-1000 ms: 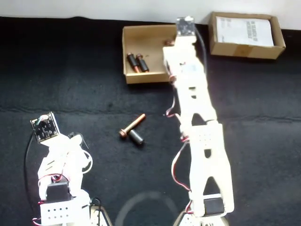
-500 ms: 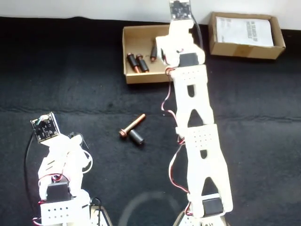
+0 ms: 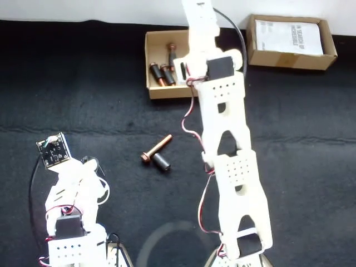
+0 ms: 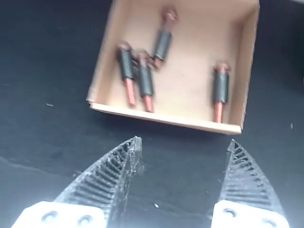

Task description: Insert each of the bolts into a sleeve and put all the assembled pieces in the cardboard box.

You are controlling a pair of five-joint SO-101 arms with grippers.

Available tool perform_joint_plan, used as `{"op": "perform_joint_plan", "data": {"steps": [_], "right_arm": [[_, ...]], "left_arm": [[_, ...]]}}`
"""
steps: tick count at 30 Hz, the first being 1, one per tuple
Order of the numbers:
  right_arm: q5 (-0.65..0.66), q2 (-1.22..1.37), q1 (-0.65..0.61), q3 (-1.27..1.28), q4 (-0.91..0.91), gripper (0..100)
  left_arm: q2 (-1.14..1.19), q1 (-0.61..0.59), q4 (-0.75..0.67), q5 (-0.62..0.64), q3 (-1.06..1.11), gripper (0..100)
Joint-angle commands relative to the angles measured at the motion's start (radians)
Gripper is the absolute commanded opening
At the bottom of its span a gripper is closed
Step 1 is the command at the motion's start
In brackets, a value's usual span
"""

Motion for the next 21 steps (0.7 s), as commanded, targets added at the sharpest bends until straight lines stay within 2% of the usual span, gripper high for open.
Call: {"op": "perform_joint_plan", "data": {"steps": [1,13,17,21], "right_arm": [[0.011,-0.191,-0.065,0.081,0.013,25.6],[0.011,-0.805,-0.278,1.208,0.007,25.6],[0.011,-0.875,-0.282,1.415,0.007,25.6],[0.012,-0.878,-0.28,1.517,0.007,25.6]], "left_arm": [[-0.03,-0.008,-0.002,-0.008,0.018,1],[-0.03,-0.01,0.0,-0.008,0.018,1],[-0.03,-0.01,0.0,-0.008,0.018,1],[-0.03,-0.01,0.0,-0.008,0.018,1]]}}
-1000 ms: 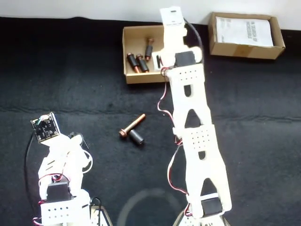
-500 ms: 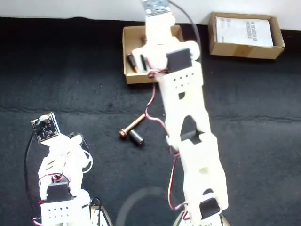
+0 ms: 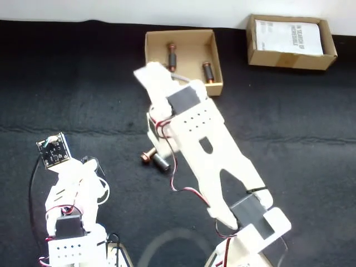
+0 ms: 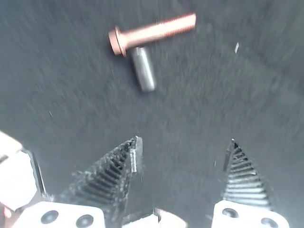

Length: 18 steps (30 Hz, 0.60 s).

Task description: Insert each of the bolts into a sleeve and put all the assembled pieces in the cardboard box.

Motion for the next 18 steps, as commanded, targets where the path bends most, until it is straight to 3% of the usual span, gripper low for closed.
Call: {"op": "perform_joint_plan", "data": {"steps": [1,8,18], "right_arm": [[0.014,-0.061,-0.004,0.077,0.005,25.6],[0.17,-0.059,-0.004,0.229,-0.14,25.6],[0.25,0.058,-0.008,0.331,-0.335,25.6]], "left_arm": [[-0.03,-0.01,-0.002,-0.008,0.018,1],[-0.03,-0.01,-0.002,-0.008,0.018,1],[-0.03,-0.01,-0.002,-0.008,0.018,1]]}}
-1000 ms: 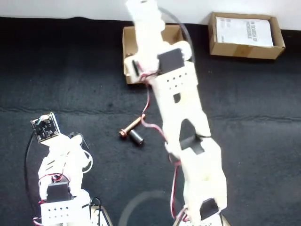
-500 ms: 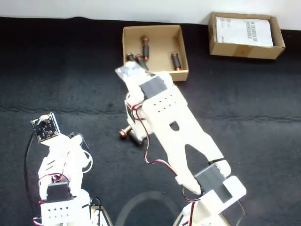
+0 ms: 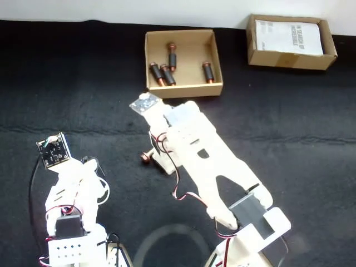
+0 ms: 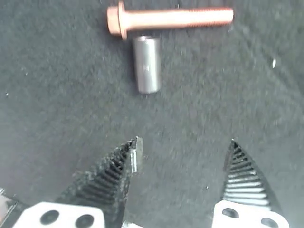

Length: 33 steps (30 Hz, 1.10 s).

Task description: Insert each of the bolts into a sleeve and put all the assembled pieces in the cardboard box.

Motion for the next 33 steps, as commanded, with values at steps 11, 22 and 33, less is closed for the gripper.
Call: {"op": "perform_joint_plan", "data": {"steps": [11,22,33], "right_arm": [[0.037,0.291,-0.031,-0.242,-0.008,25.6],[0.034,0.39,-0.085,-0.323,-0.016,25.6],[0.038,0.478,-0.081,-0.325,-0.053,17.8]], "left_arm": [[-0.03,-0.012,-0.003,-0.008,0.018,1],[-0.03,-0.012,-0.003,-0.008,0.018,1],[-0.03,-0.012,-0.003,-0.008,0.018,1]]}}
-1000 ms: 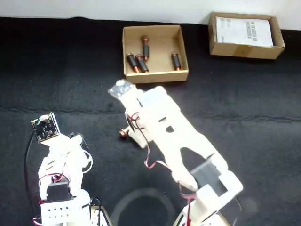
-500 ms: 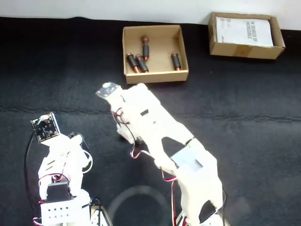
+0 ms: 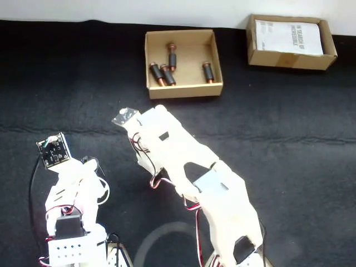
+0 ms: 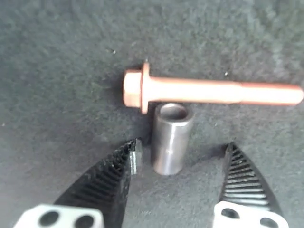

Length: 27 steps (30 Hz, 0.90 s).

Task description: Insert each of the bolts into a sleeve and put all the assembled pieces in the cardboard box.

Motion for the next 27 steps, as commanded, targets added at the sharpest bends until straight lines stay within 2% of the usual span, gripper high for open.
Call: {"op": "perform_joint_plan", "data": {"steps": [1,4,12,21,27], "right_arm": [[0.012,0.012,-0.001,-0.038,-0.027,13.0],[0.008,0.016,-0.005,-0.038,-0.027,0.7],[0.006,0.01,0.008,-0.059,0.027,0.8],[0.006,0.012,0.084,-0.515,0.355,0.8],[-0.04,-0.087,0.139,-0.621,0.361,0.8]], "left_arm": [[-0.03,-0.012,-0.005,-0.008,0.018,1],[-0.03,-0.012,-0.005,-0.008,0.018,1],[-0.03,-0.012,-0.005,-0.008,0.018,1],[-0.03,-0.012,-0.005,-0.008,0.018,1],[-0.03,-0.012,-0.005,-0.008,0.018,1]]}}
